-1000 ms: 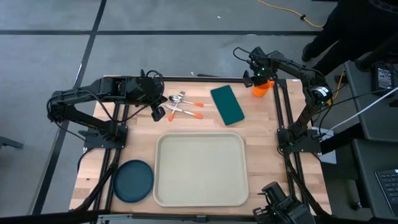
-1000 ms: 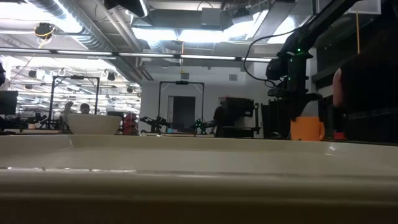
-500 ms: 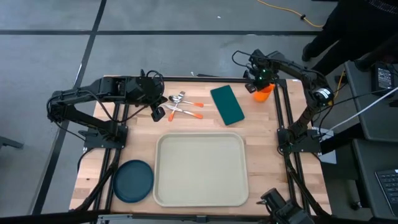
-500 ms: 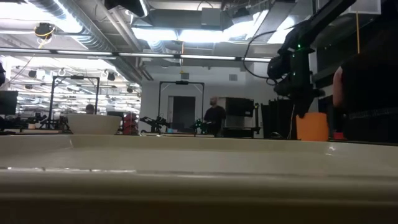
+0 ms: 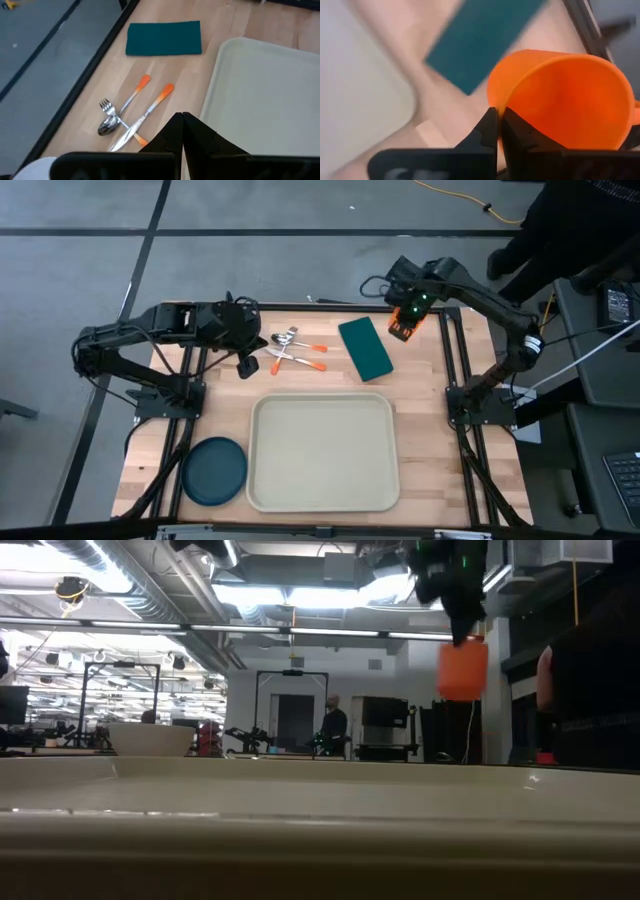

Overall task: Set up tray
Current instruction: Put the orange mug on the gray serving tray

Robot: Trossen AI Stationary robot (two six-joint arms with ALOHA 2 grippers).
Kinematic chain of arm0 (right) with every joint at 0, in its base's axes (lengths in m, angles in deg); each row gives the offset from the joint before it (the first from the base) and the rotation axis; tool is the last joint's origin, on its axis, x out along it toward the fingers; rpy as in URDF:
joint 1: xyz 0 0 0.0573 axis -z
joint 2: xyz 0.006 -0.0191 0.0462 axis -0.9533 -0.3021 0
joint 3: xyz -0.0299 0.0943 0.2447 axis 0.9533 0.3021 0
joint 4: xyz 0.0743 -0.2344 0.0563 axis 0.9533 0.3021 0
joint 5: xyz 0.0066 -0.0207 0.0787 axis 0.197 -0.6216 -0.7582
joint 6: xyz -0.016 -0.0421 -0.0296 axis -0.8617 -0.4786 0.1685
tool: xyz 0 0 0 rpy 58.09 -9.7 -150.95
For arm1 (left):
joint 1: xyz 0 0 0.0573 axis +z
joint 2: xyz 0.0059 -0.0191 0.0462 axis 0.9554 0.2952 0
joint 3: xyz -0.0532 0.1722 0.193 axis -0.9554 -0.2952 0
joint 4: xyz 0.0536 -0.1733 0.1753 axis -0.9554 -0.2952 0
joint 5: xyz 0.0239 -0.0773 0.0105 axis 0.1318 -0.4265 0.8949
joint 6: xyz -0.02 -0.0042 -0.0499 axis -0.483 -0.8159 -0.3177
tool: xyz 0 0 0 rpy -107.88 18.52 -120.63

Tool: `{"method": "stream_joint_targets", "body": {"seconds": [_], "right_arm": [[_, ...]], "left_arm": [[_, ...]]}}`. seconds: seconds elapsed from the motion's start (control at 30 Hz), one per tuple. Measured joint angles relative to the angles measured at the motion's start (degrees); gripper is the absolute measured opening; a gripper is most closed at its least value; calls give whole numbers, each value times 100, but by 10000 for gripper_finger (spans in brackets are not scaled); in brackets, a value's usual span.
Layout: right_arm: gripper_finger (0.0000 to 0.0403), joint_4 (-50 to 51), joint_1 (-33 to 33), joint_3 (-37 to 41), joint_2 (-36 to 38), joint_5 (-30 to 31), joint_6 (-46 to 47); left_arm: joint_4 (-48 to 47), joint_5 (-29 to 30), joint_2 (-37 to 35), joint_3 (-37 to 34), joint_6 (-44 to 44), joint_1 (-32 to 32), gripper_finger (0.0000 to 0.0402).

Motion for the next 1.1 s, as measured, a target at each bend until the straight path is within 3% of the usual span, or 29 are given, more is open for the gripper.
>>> {"method": "stream_joint_targets", "body": {"seconds": [0.17, 0.4, 0.77, 1.0, 1.1], "right_arm": [[11, 388, -1254, -873, 2, -36, -402], [11, 271, -2991, -1242, 2, -608, -2119], [11, -372, -4507, -1244, -283, 733, -2173], [11, -730, -4861, -1244, -446, 914, -2146], [11, -1114, -4881, -1244, -459, 908, -2106]], "left_arm": [[22, 44, -191, 0, 294, 98, 2], [102, -136, -186, 0, 744, 460, 2], [1545, -2431, 160, 0, 1693, 1231, 2], [2110, -4565, 834, 0, 1967, 1707, 6], [2418, -5043, 1206, 0, 1967, 1751, 17]]}}
